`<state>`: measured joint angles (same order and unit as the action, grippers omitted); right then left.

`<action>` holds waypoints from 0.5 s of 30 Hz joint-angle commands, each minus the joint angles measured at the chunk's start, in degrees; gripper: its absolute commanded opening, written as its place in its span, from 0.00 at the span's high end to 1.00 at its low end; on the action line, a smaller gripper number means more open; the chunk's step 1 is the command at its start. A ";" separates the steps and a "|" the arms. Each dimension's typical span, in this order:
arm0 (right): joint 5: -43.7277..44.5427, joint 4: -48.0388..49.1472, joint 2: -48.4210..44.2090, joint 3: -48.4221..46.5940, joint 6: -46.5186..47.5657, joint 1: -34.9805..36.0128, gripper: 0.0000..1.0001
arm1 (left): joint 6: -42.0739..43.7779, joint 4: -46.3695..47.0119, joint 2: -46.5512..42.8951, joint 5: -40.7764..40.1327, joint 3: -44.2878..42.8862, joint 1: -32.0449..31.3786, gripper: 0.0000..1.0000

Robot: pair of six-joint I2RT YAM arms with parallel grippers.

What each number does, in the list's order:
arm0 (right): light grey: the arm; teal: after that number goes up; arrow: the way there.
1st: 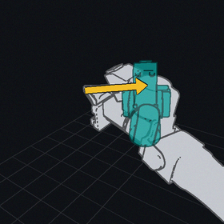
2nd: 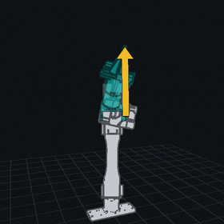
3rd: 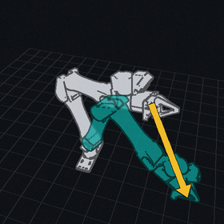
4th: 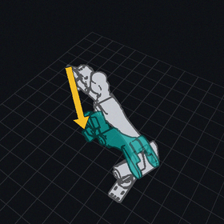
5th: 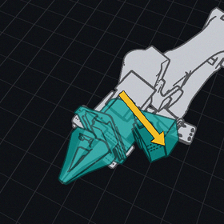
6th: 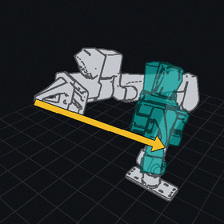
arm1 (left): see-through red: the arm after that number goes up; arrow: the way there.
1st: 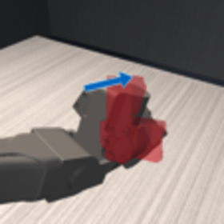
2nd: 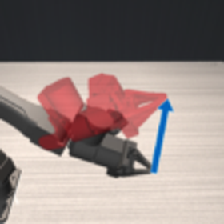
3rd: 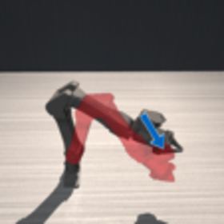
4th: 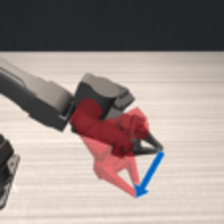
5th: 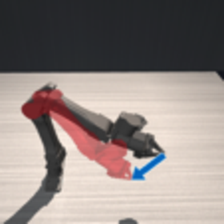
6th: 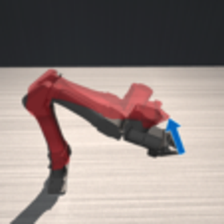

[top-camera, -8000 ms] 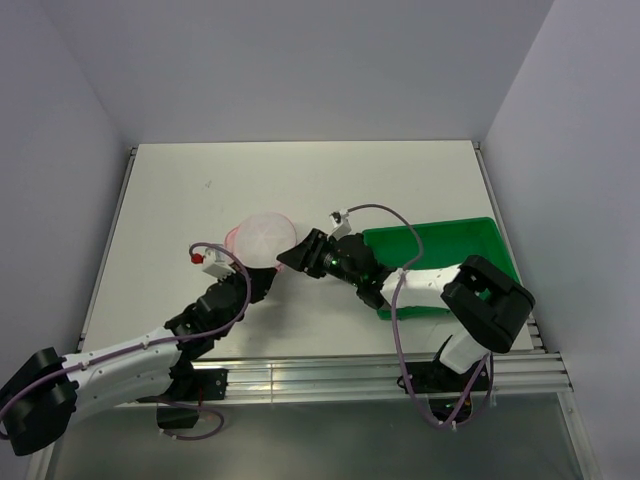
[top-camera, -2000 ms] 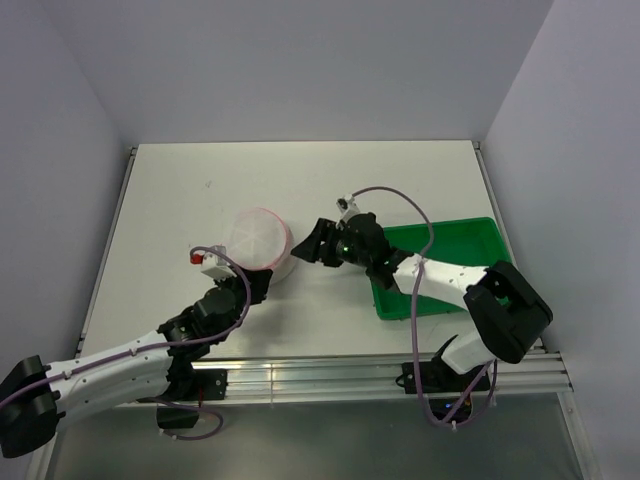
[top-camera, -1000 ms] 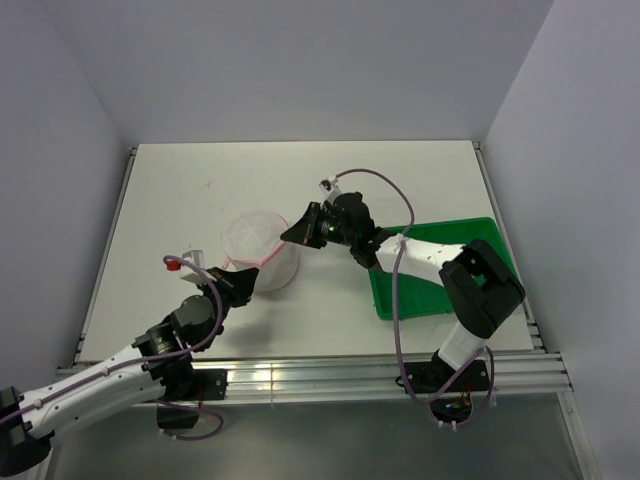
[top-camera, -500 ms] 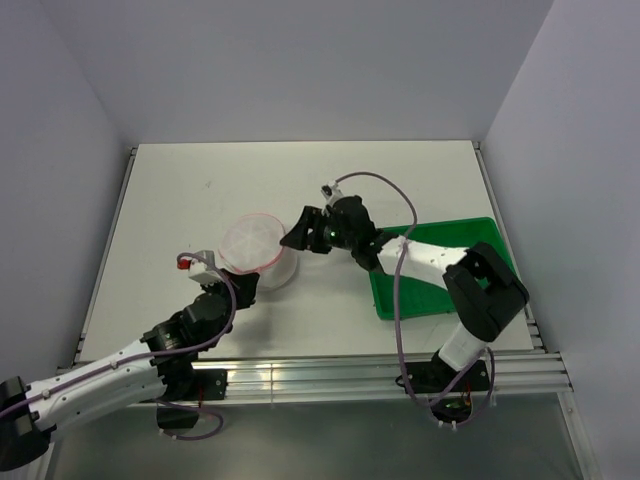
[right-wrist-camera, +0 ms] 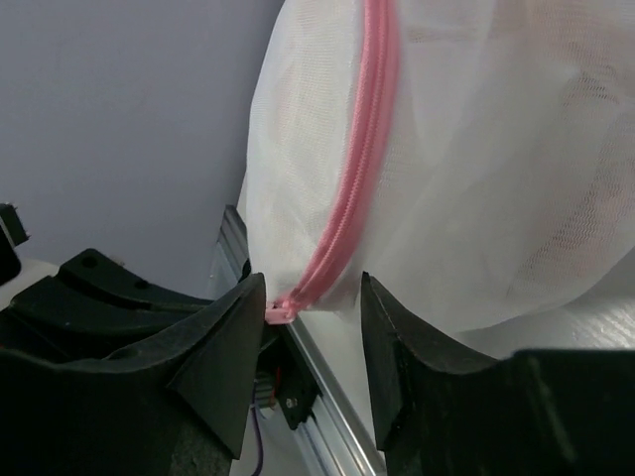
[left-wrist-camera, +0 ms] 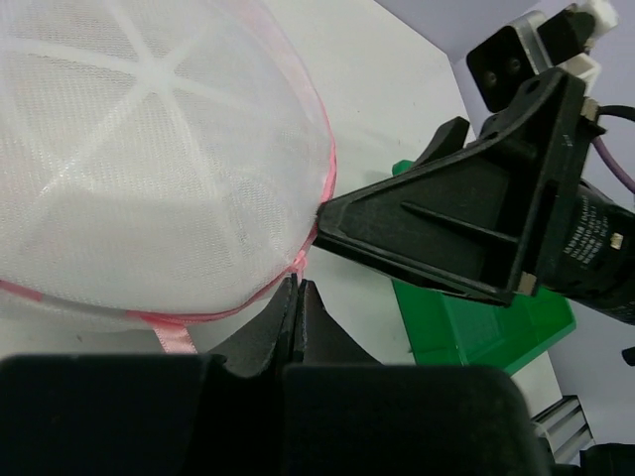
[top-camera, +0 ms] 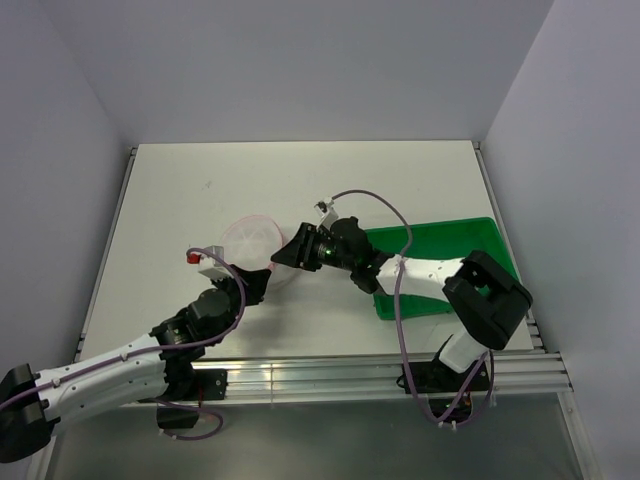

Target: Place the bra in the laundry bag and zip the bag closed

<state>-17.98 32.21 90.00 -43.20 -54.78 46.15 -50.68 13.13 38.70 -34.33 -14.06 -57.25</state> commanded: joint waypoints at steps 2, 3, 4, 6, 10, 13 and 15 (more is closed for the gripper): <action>2.07 3.13 1.94 -3.38 -1.38 0.52 0.51 | 0.49 1.91 -1.52 1.01 -1.58 -0.40 1.00; 2.42 3.13 2.11 -3.64 -1.38 0.52 0.52 | 0.58 1.47 -1.78 0.93 -1.58 -0.40 1.00; 2.94 2.95 2.20 -3.82 -1.46 0.52 0.54 | 0.58 1.20 -2.31 0.75 -1.67 -0.40 1.00; 3.21 2.60 2.46 -4.61 -1.29 0.52 0.71 | 0.49 -0.29 -3.01 0.49 -1.67 -0.40 1.00; 4.62 1.20 3.08 -5.84 -0.68 0.17 0.90 | 0.67 -2.49 -4.86 -0.13 -1.76 -0.40 1.00; 4.88 0.58 3.52 -6.72 -0.24 -0.36 0.96 | 1.02 -5.56 -6.61 -0.91 -2.11 -0.40 1.00; 5.32 -0.12 3.70 -7.16 0.20 -1.23 0.99 | 1.10 -8.81 -8.63 -1.44 -2.37 -0.40 1.00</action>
<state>-15.86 31.66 93.17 -47.44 -56.01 46.44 -50.43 8.19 32.38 -34.87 -14.09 -57.34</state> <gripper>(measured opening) 0.073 0.012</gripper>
